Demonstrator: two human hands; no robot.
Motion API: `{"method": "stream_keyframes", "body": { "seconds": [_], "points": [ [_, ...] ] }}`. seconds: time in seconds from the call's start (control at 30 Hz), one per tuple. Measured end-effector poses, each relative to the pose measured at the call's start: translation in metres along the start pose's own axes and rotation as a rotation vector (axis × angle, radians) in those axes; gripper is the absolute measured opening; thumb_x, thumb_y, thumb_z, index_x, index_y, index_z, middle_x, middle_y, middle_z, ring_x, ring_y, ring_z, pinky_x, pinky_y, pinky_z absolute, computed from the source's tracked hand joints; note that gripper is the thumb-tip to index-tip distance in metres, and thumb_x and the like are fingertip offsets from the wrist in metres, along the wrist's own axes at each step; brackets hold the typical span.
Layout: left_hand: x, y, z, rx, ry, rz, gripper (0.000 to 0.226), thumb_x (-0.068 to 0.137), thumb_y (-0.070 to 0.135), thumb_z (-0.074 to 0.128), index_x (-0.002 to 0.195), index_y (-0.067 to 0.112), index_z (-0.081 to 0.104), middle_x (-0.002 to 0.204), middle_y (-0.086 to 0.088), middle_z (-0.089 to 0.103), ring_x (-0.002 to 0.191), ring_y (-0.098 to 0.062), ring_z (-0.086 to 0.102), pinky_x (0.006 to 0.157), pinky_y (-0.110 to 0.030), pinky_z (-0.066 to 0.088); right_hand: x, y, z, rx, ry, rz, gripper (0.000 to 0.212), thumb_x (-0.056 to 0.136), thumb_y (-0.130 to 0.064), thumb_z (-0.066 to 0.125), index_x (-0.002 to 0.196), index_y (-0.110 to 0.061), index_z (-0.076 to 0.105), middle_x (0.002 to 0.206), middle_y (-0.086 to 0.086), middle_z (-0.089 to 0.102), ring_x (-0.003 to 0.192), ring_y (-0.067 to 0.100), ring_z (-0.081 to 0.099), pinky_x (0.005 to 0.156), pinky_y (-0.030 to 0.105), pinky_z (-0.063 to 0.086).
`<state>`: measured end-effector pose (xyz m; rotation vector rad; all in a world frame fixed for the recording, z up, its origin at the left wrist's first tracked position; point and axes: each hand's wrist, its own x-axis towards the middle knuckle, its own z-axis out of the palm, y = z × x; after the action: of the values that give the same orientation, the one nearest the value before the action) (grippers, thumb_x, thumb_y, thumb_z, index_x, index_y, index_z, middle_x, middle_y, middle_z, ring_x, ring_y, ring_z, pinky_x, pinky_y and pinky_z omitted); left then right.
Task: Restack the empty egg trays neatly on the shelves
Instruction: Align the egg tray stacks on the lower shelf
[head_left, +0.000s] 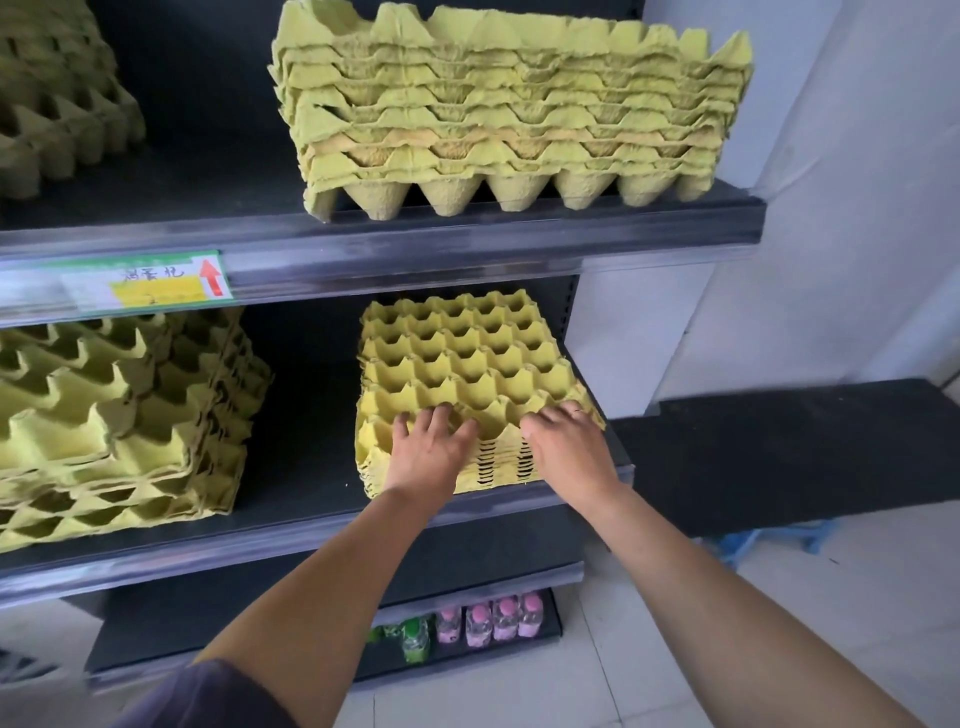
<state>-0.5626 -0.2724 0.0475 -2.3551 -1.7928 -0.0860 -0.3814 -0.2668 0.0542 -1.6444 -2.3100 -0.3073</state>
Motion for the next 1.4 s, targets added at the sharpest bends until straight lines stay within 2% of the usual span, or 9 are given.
{"method": "stream_keyframes", "body": {
  "seconds": [0.2, 0.3, 0.4, 0.67, 0.93, 1.0, 1.13, 1.27, 1.4],
  "points": [
    [-0.001, -0.001, -0.011, -0.034, -0.093, 0.014, 0.059, 0.089, 0.024, 0.058, 0.138, 0.025, 0.026, 0.145, -0.011, 0.024, 0.136, -0.029, 0.021, 0.113, -0.053, 0.012, -0.001, -0.006, -0.007, 0.035, -0.114, 0.058, 0.005, 0.082, -0.005, 0.061, 0.082, -0.008, 0.064, 0.080, 0.009, 0.069, 0.093, 0.038, 0.060, 0.071, 0.041, 0.052],
    [-0.007, -0.003, -0.023, -0.014, -0.094, 0.025, 0.056, 0.091, 0.033, 0.055, 0.138, 0.027, 0.026, 0.149, -0.009, 0.022, 0.139, -0.028, 0.018, 0.113, -0.054, 0.009, 0.000, -0.010, -0.017, -0.002, -0.194, 0.060, 0.023, 0.095, -0.020, 0.046, 0.108, -0.012, 0.063, 0.109, 0.008, 0.066, 0.113, 0.034, 0.052, 0.087, 0.040, 0.047],
    [-0.017, -0.009, -0.037, -0.016, -0.025, 0.025, 0.052, 0.093, 0.036, 0.049, 0.139, 0.029, 0.027, 0.149, -0.003, 0.026, 0.139, -0.025, 0.021, 0.113, -0.049, 0.011, 0.004, -0.016, -0.027, 0.014, -0.166, 0.047, 0.031, 0.099, -0.032, 0.041, 0.122, -0.019, 0.057, 0.124, 0.004, 0.058, 0.122, 0.031, 0.046, 0.094, 0.041, 0.044],
    [-0.083, -0.061, -0.089, -0.031, 0.171, -0.052, 0.034, 0.094, 0.033, 0.046, 0.128, 0.027, 0.049, 0.129, 0.005, 0.051, 0.122, -0.019, 0.044, 0.100, -0.034, 0.029, 0.028, -0.100, -0.067, 0.201, -0.055, -0.219, 0.030, 0.097, -0.026, 0.046, 0.122, -0.017, 0.059, 0.124, 0.003, 0.058, 0.118, 0.028, 0.045, 0.093, 0.043, 0.043],
    [-0.165, -0.163, -0.131, 0.008, 0.342, -0.139, 0.033, 0.066, 0.018, 0.081, 0.096, 0.018, 0.068, 0.091, -0.001, 0.067, 0.085, -0.028, 0.065, 0.075, -0.041, 0.050, 0.051, -0.220, -0.106, 0.299, -0.065, -0.467, 0.036, 0.099, -0.032, 0.045, 0.131, -0.020, 0.053, 0.131, 0.001, 0.054, 0.123, 0.025, 0.043, 0.097, 0.041, 0.042],
    [-0.181, -0.194, -0.139, 0.025, 0.358, -0.145, 0.035, 0.068, 0.019, 0.080, 0.101, 0.019, 0.067, 0.098, -0.001, 0.067, 0.092, -0.028, 0.064, 0.080, -0.043, 0.049, 0.058, -0.256, -0.112, 0.318, -0.065, -0.497, 0.038, 0.098, -0.031, 0.045, 0.134, -0.020, 0.050, 0.133, 0.001, 0.051, 0.124, 0.026, 0.042, 0.098, 0.042, 0.042],
    [-0.212, -0.263, -0.142, 0.020, 0.310, -0.200, 0.039, 0.086, 0.027, 0.063, 0.124, 0.022, 0.057, 0.127, -0.002, 0.055, 0.119, -0.027, 0.049, 0.103, -0.044, 0.031, 0.072, -0.325, -0.117, 0.303, -0.083, -0.499, 0.047, 0.095, -0.029, 0.050, 0.141, -0.021, 0.041, 0.141, 0.004, 0.043, 0.131, 0.026, 0.037, 0.104, 0.044, 0.038],
    [-0.235, -0.325, -0.137, 0.009, 0.220, -0.257, 0.050, 0.090, 0.035, 0.055, 0.138, 0.027, 0.042, 0.139, 0.000, 0.043, 0.130, -0.025, 0.037, 0.110, -0.041, 0.021, 0.083, -0.380, -0.115, 0.118, -0.182, -0.436, 0.065, 0.091, -0.043, 0.056, 0.146, -0.023, 0.028, 0.147, 0.008, 0.035, 0.134, 0.030, 0.033, 0.108, 0.047, 0.034],
    [-0.239, -0.364, -0.127, 0.060, 0.080, -0.272, 0.063, 0.092, 0.045, 0.048, 0.147, 0.031, 0.019, 0.150, 0.002, 0.027, 0.139, -0.021, 0.022, 0.113, -0.038, 0.015, 0.090, -0.407, -0.110, 0.043, -0.289, -0.338, 0.062, 0.090, -0.032, 0.060, 0.145, -0.024, 0.032, 0.144, 0.009, 0.039, 0.136, 0.034, 0.030, 0.108, 0.051, 0.034]
  ]
}}
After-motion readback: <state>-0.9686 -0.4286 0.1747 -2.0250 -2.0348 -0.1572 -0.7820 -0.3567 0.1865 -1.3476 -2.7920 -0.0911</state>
